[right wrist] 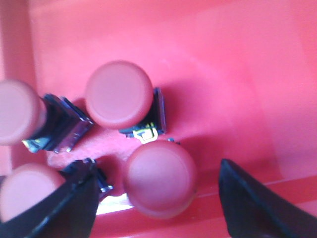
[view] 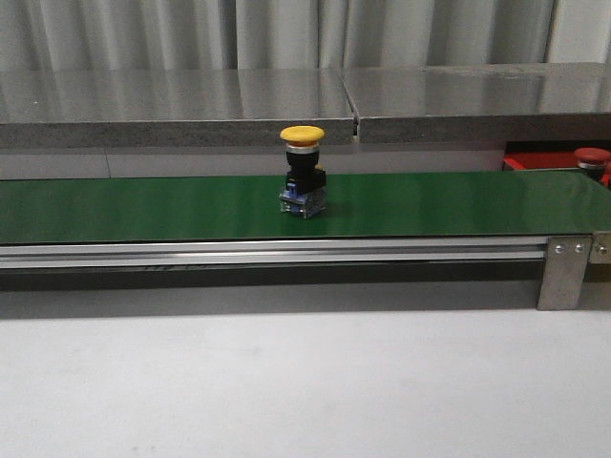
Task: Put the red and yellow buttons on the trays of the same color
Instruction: 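Carry the red button into the red tray and open the right gripper, then move the right gripper down and grasp the yellow button on the belt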
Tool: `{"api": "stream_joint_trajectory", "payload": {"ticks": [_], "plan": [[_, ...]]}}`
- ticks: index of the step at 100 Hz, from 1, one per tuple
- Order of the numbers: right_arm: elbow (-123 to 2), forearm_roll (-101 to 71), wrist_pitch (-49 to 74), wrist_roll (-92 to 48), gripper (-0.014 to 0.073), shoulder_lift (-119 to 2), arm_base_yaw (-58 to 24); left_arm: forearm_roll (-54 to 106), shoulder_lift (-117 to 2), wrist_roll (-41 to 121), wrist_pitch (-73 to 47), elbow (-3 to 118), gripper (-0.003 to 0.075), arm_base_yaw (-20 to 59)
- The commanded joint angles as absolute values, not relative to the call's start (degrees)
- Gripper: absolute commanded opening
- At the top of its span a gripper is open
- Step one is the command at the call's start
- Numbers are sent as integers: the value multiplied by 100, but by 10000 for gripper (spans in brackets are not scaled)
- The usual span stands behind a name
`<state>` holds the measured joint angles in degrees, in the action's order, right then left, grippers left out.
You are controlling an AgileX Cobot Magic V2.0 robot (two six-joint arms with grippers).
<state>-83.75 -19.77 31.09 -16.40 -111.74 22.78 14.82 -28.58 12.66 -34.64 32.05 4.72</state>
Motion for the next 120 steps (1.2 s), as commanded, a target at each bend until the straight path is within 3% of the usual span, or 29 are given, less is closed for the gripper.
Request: {"api": "stream_joint_trajectory", "payload": {"ticks": [1,31,57,67,86,120], "plan": [[-8435,-1987,2838,-1786,519,-10563,2287,1565,-2878,1240,-3075,3366,-19,527],[-7731,-1965,2519,-1890,519,-9327,2129,1565,-2878,1240,-3075,3366,-19,527],[-7734,-1929,3417,-1890,523,-8679,1619,1565,-2878,1240,-3075,3366,-19,527],[-7748,-1929,3645,-1890,538,-8625,1308,1565,-2878,1240,-3075,3366,-19,527],[-7752,-1929,4046,-1890,647,-8625,568,1565,-2878,1240,-3075,3366,-19,527],[-8772,-1760,5675,-2099,647,-9216,-521,1565,-2878,1240,-3075,3366,-19,527]]}}
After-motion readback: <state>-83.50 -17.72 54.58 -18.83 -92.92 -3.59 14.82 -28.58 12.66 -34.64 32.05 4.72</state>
